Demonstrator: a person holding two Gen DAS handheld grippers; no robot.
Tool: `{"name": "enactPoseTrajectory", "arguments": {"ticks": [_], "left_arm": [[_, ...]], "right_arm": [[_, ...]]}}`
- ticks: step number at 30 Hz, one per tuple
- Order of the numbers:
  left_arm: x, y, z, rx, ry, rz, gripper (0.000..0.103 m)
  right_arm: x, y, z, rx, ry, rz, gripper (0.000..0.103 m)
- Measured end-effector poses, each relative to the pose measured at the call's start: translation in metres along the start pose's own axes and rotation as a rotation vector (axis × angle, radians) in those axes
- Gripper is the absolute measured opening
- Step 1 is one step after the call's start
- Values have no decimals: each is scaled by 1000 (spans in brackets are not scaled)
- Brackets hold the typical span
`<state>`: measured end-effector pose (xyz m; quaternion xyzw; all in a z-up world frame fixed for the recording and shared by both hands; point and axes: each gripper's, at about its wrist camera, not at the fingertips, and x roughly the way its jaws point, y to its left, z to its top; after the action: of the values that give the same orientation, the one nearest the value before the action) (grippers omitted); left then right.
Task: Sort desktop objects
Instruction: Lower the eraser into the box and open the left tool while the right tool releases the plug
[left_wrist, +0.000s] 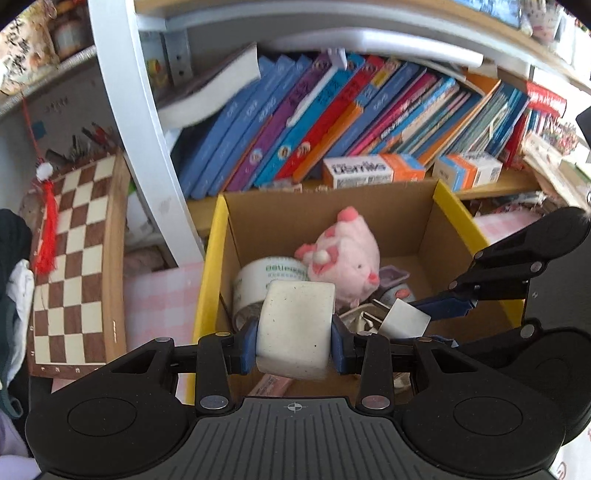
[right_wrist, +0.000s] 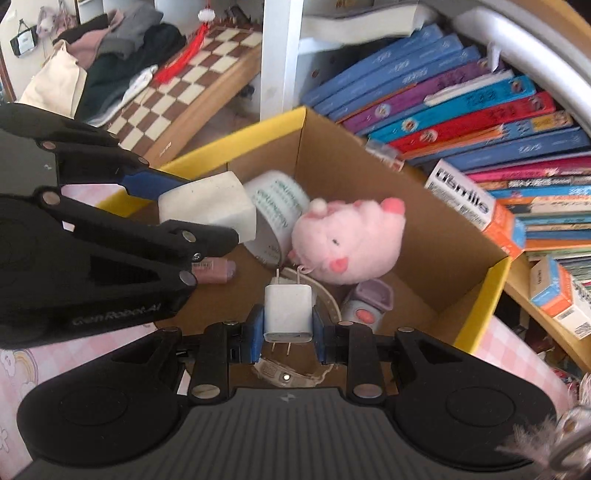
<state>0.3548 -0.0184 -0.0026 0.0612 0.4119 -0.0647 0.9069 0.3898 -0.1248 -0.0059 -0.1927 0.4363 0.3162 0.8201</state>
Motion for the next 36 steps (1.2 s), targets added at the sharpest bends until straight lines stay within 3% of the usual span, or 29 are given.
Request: {"name": "enactPoseTrajectory", "arguments": {"ticks": [9,17,22,34,36], "left_arm": [[25,8,-1,-14,87,-26,37],[32,4,1,46,98,-4,38],[36,-4,-2,100,95,32,39],[31,-1,-3,73,72,6,41],[27,1,-2,60,62,1,48]], "right_arm": [[21,-20,7,94,99,83,25],[39,-22,4,124,162,97,25],[41,-21,3,132,167,103,26],[43,-29,-1,164,168,111,29],[39,-29,-1,168,164,109,31]]}}
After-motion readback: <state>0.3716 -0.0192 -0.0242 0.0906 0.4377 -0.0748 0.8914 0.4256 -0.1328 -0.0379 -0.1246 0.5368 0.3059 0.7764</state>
